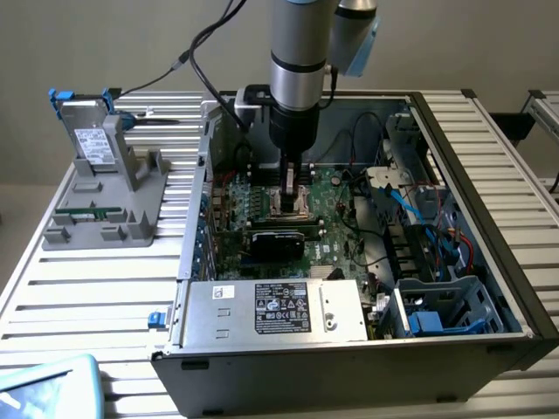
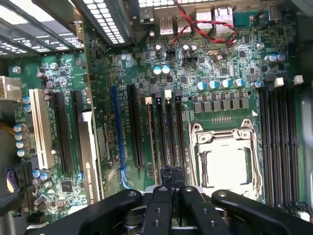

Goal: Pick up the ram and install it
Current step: 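Press down the ram until it locks into place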

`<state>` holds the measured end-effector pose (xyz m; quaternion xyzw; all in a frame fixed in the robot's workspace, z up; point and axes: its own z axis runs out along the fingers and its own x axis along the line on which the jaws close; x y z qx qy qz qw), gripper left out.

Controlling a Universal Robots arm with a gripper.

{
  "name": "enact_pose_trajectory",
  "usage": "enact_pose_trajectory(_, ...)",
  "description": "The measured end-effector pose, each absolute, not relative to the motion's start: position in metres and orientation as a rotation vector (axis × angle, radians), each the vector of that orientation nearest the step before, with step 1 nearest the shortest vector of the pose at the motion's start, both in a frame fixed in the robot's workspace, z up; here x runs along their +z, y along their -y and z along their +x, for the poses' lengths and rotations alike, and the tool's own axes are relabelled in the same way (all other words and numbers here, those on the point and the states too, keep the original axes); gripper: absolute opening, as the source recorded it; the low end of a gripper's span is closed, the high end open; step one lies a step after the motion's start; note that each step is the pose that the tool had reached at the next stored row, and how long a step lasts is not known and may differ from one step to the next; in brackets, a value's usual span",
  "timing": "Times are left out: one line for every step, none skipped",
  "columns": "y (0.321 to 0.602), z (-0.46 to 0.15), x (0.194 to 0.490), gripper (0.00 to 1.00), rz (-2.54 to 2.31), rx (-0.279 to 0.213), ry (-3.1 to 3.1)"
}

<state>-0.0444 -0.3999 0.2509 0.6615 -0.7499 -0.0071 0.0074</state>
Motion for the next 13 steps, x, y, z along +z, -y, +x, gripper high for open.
enact_pose_trajectory(0.3999,-0.0444,0.2509,0.11,2.052,-0.023,2.360)
enact_pose_trajectory(0.3999,-0.0444,0.2509,0.11,2.035,-0.023,2.374)
enact_pose_trajectory(0.3999,-0.0444,0.2509,0.11,2.018,-0.023,2.388)
enact_pose_trajectory(0.3999,-0.0444,0.2509,0.11,2.001,-0.023,2.404)
enact_pose_trajectory(0.3999,-0.0444,0.2509,0.11,1.983,-0.023,2.418)
enact_pose_trajectory(0.3999,-0.0444,0.2509,0.11,1.966,-0.023,2.432)
enact_pose_trajectory(0.3999,-0.0444,0.2509,0.11,1.948,-0.024,2.446)
enact_pose_trajectory(0.3999,-0.0444,0.2509,0.11,1.931,-0.024,2.461)
enact_pose_trajectory(0.3999,-0.0444,0.2509,0.11,1.912,-0.024,2.475)
enact_pose_trajectory(0.3999,-0.0444,0.2509,0.11,1.894,-0.024,2.489)
enact_pose_trajectory(0.3999,-0.0444,0.2509,0.11,1.876,-0.024,2.503)
enact_pose_trajectory(0.3999,-0.0444,0.2508,0.11,1.857,-0.024,2.517)
enact_pose_trajectory(0.3999,-0.0444,0.2508,0.11,1.839,-0.025,2.530)
